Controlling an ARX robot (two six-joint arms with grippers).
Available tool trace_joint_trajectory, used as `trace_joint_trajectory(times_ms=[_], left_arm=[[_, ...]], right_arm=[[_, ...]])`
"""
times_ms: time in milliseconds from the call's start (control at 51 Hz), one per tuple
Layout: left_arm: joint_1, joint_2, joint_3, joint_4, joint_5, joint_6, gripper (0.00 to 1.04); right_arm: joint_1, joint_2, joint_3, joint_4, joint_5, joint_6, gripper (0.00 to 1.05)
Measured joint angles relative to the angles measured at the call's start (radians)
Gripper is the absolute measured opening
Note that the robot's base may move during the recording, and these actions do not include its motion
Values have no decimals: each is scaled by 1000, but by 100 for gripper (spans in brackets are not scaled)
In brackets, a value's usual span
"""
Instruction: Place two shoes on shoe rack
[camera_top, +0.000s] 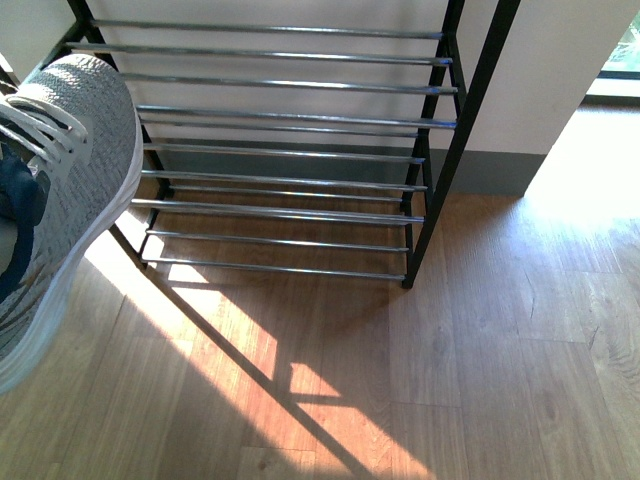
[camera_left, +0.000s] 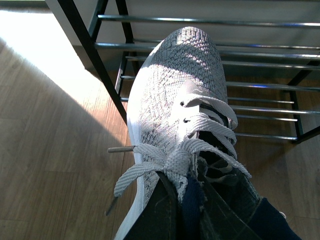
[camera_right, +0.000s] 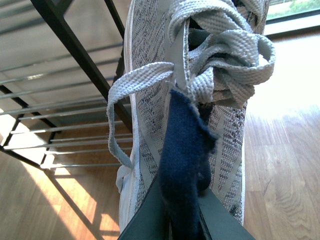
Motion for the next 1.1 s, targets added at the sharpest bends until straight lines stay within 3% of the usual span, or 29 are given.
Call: trace_joint_trajectory(times_ms=[1098], left_arm=[[0,0,0,0,1,0,2]], right_arm=[[-3,3,-1,10,-18,-3,2]])
